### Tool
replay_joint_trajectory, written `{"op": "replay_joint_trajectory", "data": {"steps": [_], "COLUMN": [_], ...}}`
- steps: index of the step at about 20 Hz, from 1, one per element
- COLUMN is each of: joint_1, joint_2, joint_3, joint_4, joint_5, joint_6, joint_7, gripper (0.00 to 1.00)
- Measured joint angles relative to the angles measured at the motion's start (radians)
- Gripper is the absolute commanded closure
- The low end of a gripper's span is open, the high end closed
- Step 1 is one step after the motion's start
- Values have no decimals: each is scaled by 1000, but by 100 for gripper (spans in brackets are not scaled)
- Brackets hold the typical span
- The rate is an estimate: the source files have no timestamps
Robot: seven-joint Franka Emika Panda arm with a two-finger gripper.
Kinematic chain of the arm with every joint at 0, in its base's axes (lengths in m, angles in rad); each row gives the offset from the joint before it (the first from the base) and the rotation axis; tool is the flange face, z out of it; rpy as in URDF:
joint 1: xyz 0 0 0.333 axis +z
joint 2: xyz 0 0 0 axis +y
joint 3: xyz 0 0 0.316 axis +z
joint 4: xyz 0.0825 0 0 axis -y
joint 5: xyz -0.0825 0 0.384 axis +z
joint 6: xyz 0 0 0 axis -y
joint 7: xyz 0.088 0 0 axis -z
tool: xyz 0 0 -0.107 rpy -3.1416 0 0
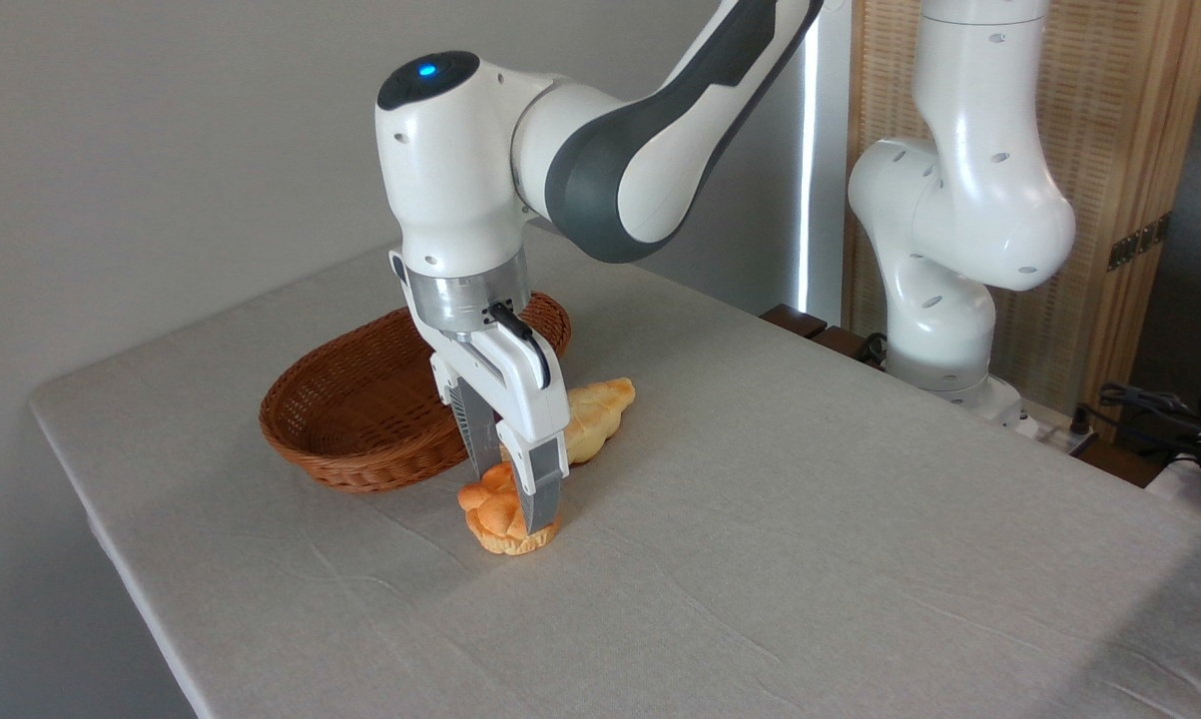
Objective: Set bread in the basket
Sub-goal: 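Close the gripper fingers around the round orange roll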
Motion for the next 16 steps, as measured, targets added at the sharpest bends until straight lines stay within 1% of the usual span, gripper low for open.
{"op": "replay_joint_trajectory", "data": {"steps": [1, 2, 4, 5, 6, 7, 16], "joint_1": [-2, -3, -4, -4, -4, -4, -4], "joint_2": [0, 0, 0, 0, 0, 0, -8], "joint_3": [0, 0, 0, 0, 0, 0, 1], "joint_4": [-8, -15, -25, -27, -28, -28, -28], "joint_5": [0, 0, 0, 0, 0, 0, 0], "joint_6": [12, 23, 33, 34, 35, 35, 37], "joint_7": [0, 0, 0, 0, 0, 0, 0], "gripper": [1, 10, 43, 56, 59, 59, 59]}}
